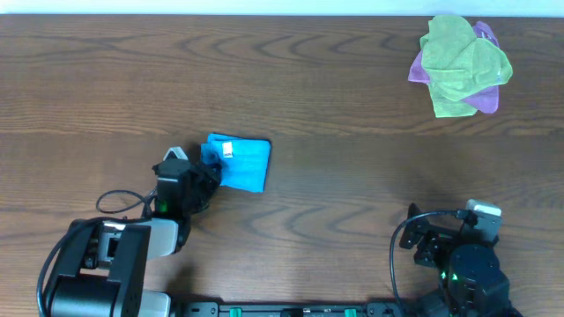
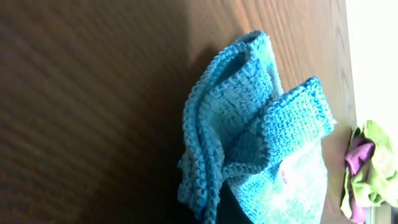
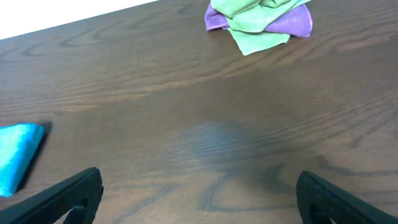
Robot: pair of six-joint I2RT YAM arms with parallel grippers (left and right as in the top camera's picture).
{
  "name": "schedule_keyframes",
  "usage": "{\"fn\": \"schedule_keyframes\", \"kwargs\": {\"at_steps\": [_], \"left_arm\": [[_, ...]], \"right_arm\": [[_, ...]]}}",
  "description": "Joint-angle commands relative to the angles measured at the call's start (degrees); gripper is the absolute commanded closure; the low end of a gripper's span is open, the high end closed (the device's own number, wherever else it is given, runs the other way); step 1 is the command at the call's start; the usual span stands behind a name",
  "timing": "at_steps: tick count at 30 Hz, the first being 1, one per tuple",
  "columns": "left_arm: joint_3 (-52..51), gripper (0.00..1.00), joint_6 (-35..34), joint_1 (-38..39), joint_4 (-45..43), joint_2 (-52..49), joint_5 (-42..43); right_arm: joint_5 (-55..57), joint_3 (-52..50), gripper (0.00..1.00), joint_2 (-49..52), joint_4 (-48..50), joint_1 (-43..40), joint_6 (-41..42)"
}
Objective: Fold the cloth
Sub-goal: 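Drag the folded cloth leftward with the left gripper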
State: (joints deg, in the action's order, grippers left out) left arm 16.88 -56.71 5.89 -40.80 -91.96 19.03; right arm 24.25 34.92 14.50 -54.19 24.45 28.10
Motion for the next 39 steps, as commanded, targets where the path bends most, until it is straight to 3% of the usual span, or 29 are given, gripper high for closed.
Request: {"fn": "schedule_keyframes", "kwargs": {"at_steps": [1, 11, 18, 29, 39], "left_arm": [[3.32, 0.94, 5.84, -4.33, 1.27, 2.69, 8.13], [13.77, 0.94, 13.60, -19.58, 25.35, 15.43, 19.61], [17.79, 0.94, 15.28, -26.38, 33.55, 18.49, 21.81], [18.23, 0.94, 21.59, -34.49, 37.44, 17.64, 19.39], [18.27, 0.94, 21.57, -34.51, 30.47, 7.58, 17.81]], "right_arm": [[0.81, -0.13, 0.01, -0.28, -0.07, -0.48, 0.79], [0.81, -0.13, 0.01, -0.28, -0.07, -0.48, 0.79], [0.81, -0.13, 0.01, -0.28, -0.07, -0.48, 0.79], [0.81, -0.13, 0.01, -0.28, -0.07, -0.48, 0.79], [0.81, -0.13, 0.01, -0.28, -0.07, -0.48, 0.79]]}}
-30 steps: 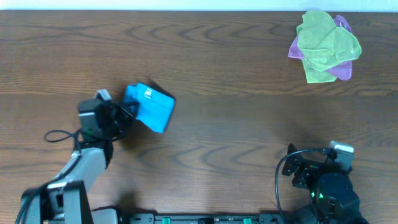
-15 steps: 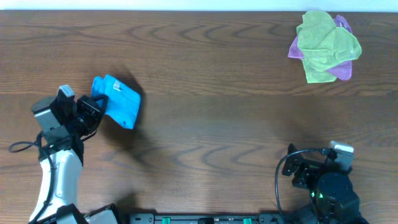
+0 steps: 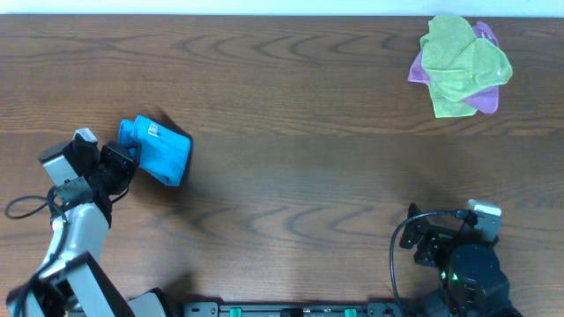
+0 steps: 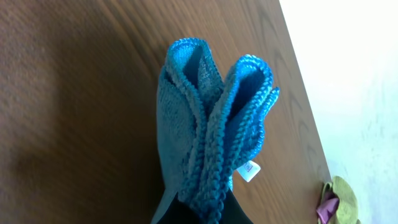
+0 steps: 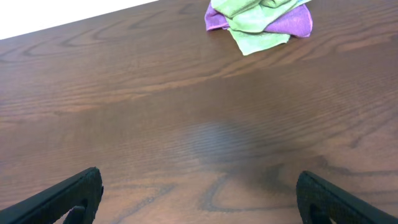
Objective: Fold the cloth
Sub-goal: 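Drag the folded cloth leftward with the left gripper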
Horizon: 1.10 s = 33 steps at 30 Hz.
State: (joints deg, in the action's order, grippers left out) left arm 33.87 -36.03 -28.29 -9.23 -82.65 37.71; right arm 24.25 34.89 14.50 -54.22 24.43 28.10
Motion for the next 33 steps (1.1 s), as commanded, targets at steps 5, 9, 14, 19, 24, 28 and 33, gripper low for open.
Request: {"fn": "schedule_keyframes", "kwargs": {"at_steps": [5, 9, 14, 19, 24, 28, 33], "left_arm": [[1.77, 0.94, 0.31, -1.25, -3.69, -5.77, -2.56], [1.99, 0.94, 0.50, -2.43, -5.07, -6.97, -4.02], [1.99, 0.94, 0.50, -3.82, -5.86, -6.97, -6.56], [1.99, 0.94, 0.50, -4.48, -5.66, -6.99, -7.93], [1.99, 0.73, 0.46, -4.48, -5.60, -6.97, -9.20], [1.99, 0.05, 0.46, -4.48, -5.60, -6.97, -9.38], [1.99, 0.05, 0.46, -4.50, -5.57, -6.80, -9.16]], "right_arm": [[0.81, -0.11, 0.01, -0.28, -0.04, -0.46, 0.79], [0.81, -0.11, 0.01, -0.28, -0.04, -0.46, 0.79], [0.81, -0.11, 0.01, -0.28, -0.04, -0.46, 0.79], [0.81, -0.11, 0.01, -0.28, -0.04, -0.46, 0.79], [0.81, -0.11, 0.01, -0.28, -0.04, -0.46, 0.79], [0.81, -0.11, 0.01, -0.28, -0.04, -0.46, 0.79], [0.81, -0.11, 0.01, -0.28, -0.04, -0.46, 0.79]]}}
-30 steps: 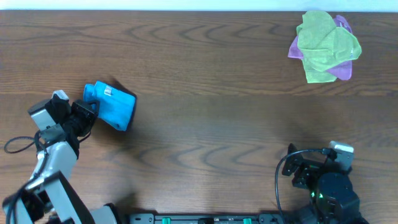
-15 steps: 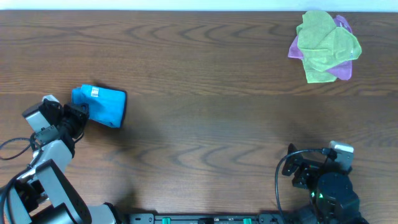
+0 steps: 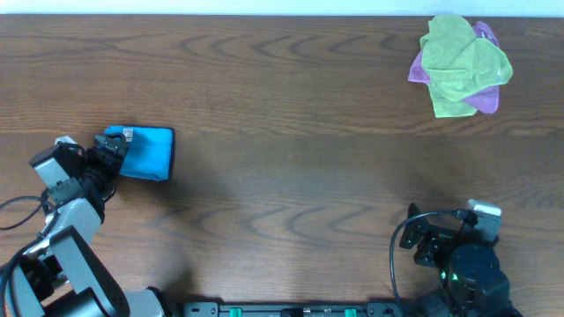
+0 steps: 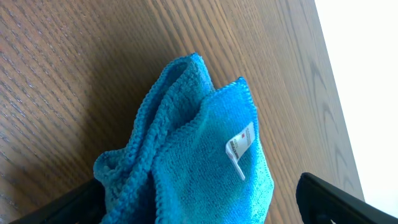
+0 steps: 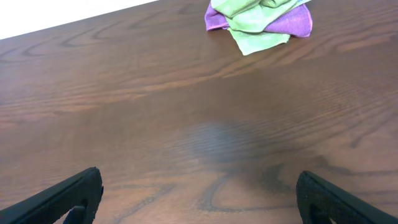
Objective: Fold the cloth
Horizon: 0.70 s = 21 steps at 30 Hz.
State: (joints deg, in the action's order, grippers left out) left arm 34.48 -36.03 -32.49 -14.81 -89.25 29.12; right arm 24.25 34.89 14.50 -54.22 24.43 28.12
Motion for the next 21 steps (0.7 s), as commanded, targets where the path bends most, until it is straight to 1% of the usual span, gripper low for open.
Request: {"fn": "schedule_keyframes", "kwargs": {"at_steps": [1, 3, 7, 12, 17, 21], "left_arm": [[1.38, 0.05, 0.48, -0.31, 0.07, -0.07, -0.57], [1.38, 0.05, 0.48, -0.55, 0.96, 0.59, -0.59], [1.38, 0.04, 2.40, -2.56, 5.42, 3.48, -0.61], [1.38, 0.05, 7.21, -6.84, 16.20, 9.90, -0.66], [1.38, 0.05, 9.27, -8.24, 24.92, 17.66, -0.44], [1.75, 0.05, 9.92, -7.87, 26.67, 24.90, 8.11]], "right_arm": [[0.81, -0.11, 0.01, -0.28, -0.04, -0.46, 0.76], [0.81, -0.11, 0.01, -0.28, -0.04, -0.46, 0.76], [0.81, -0.11, 0.01, -0.28, -0.04, -0.46, 0.76], [0.81, -0.11, 0.01, -0.28, -0.04, -0.46, 0.76], [0.81, -0.11, 0.01, -0.28, -0.04, -0.46, 0.76], [0.81, -0.11, 0.01, -0.28, -0.04, -0.46, 0.76]]}}
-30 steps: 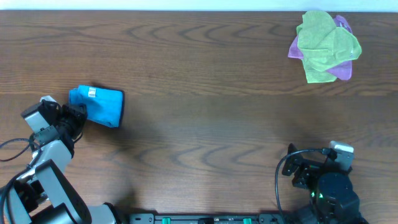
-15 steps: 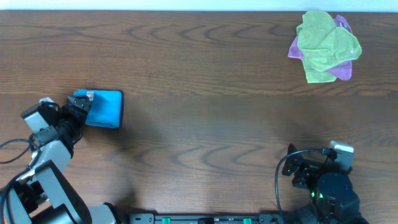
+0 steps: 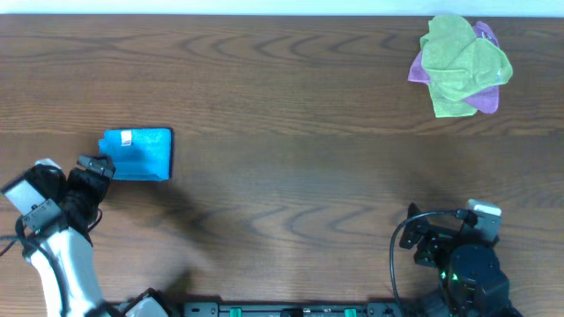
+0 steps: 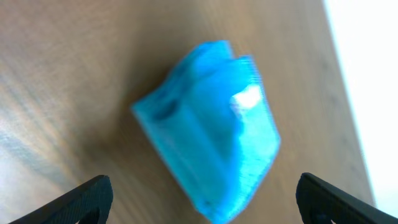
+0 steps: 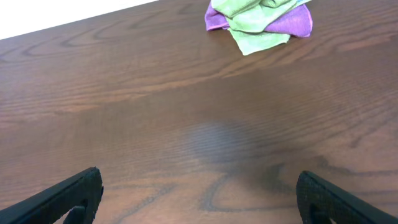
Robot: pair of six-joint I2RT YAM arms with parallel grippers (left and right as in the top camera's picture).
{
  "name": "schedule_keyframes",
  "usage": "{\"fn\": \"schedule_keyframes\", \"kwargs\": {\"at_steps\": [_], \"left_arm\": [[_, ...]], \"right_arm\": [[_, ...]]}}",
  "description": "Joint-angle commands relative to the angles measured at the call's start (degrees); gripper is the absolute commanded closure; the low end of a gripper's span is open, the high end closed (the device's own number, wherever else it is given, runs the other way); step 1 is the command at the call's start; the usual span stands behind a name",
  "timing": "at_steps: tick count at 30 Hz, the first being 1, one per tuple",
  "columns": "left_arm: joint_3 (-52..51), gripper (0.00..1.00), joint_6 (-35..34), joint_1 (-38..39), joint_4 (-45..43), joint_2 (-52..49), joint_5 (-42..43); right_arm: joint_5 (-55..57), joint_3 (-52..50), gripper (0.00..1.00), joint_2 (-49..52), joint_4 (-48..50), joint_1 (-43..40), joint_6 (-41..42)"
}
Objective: Fold the cloth
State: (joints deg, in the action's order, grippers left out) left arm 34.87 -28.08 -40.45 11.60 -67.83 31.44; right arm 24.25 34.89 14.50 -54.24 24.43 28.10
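The blue cloth (image 3: 138, 154) lies folded into a small rectangle at the left of the table, its white tag facing up; the left wrist view shows it blurred (image 4: 211, 137) ahead of the fingers. My left gripper (image 3: 91, 170) is open just left of and below it, not touching it, with black fingertips (image 4: 74, 199) spread wide. My right gripper (image 5: 199, 199) is open at the front right over bare wood, holding nothing.
A green cloth (image 3: 463, 62) lies crumpled on top of a purple cloth (image 3: 485, 97) at the far right corner, also in the right wrist view as the green cloth (image 5: 255, 18). The table's far edge (image 3: 282, 15) meets a white wall.
My left gripper has drawn back from the blue cloth, toward the front left. The cloth stays flat where it lay. The right arm has not moved.
My left gripper was shut on the folded blue cloth near the table's middle. Then it held the cloth bunched up further left. Then the cloth lay flat at the left with the gripper open at its edge, and now the gripper is clear of it.
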Motion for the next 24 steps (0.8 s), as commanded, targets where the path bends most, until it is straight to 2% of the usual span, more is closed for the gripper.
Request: {"fn": "schedule_keyframes", "kwargs": {"at_steps": [1, 4, 8, 14, 19, 21, 24], "left_arm": [[1.97, 0.05, 1.95, 0.55, 0.39, 4.76, 8.59], [4.11, 0.05, 1.92, 3.08, 0.66, 8.04, 13.79], [8.02, 0.04, 1.99, 7.56, 1.77, 12.31, 13.79], [14.01, 0.05, 4.11, 14.78, 1.66, 16.35, 11.82], [16.63, 0.04, 4.09, 24.79, 1.60, 16.94, 10.08], [16.65, 0.04, 4.04, 28.30, 1.51, 17.42, 6.84], [16.65, 0.05, -0.66, 31.10, 1.46, 18.36, 3.69]], "right_arm": [[0.81, -0.11, 0.01, -0.28, -0.02, -0.46, 0.79], [0.81, -0.11, 0.01, -0.28, -0.02, -0.46, 0.79], [0.81, -0.11, 0.01, -0.28, -0.02, -0.46, 0.79], [0.81, -0.11, 0.01, -0.28, -0.02, -0.46, 0.79], [0.81, -0.11, 0.01, -0.28, -0.02, -0.46, 0.79], [0.81, -0.11, 0.01, -0.28, -0.02, -0.46, 0.79], [0.79, -0.11, 0.01, -0.28, -0.02, -0.46, 0.79]]}}
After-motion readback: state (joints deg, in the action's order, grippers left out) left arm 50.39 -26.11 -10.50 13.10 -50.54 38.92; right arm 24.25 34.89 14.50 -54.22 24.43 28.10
